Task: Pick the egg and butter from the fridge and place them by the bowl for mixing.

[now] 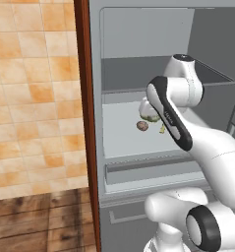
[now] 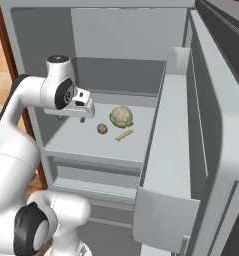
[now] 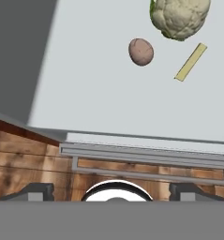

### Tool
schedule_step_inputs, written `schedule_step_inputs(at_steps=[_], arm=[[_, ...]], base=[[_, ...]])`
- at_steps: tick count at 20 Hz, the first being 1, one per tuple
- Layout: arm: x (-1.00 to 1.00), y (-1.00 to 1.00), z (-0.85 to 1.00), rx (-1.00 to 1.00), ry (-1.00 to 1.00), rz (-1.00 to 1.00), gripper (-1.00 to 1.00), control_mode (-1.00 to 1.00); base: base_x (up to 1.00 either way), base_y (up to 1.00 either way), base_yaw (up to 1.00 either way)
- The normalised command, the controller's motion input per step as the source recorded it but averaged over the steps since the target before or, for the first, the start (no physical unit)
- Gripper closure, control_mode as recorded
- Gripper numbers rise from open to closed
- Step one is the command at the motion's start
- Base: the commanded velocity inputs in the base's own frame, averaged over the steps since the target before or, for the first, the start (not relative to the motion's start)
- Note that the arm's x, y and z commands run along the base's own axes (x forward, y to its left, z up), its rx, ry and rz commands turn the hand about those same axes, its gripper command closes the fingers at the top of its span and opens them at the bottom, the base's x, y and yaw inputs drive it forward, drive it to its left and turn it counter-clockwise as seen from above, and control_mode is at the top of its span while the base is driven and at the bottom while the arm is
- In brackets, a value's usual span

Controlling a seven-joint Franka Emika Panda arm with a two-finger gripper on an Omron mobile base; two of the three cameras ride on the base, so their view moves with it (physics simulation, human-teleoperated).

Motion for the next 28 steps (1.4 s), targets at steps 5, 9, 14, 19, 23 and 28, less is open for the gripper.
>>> schedule_step_inputs(at_steps=[5,9,14,19,23,28], arm=[[-0.2,-0.03,-0.14,0.0,-0.09,0.0,-1.0,-1.0],[-0.28,-0.04,-0.27,0.0,-0.16,0.0,-1.0,-1.0],[0.0,-0.02,-0.36,0.0,-0.07,-0.02,-1.0,-1.0],[0.25,0.0,-0.28,0.0,-0.13,-0.03,-1.0,-1.0],[0.31,-0.06,-0.26,-0.01,-0.17,-0.06,-1.0,-1.0],[0.36,-0.16,-0.17,0.0,-0.14,-0.08,-1.0,-1.0]], base=[[0.0,0.0,0.0],[0.0,0.0,0.0],[0.0,0.0,0.0],[0.0,0.0,0.0],[0.0,0.0,0.0],[0.0,0.0,0.0]])
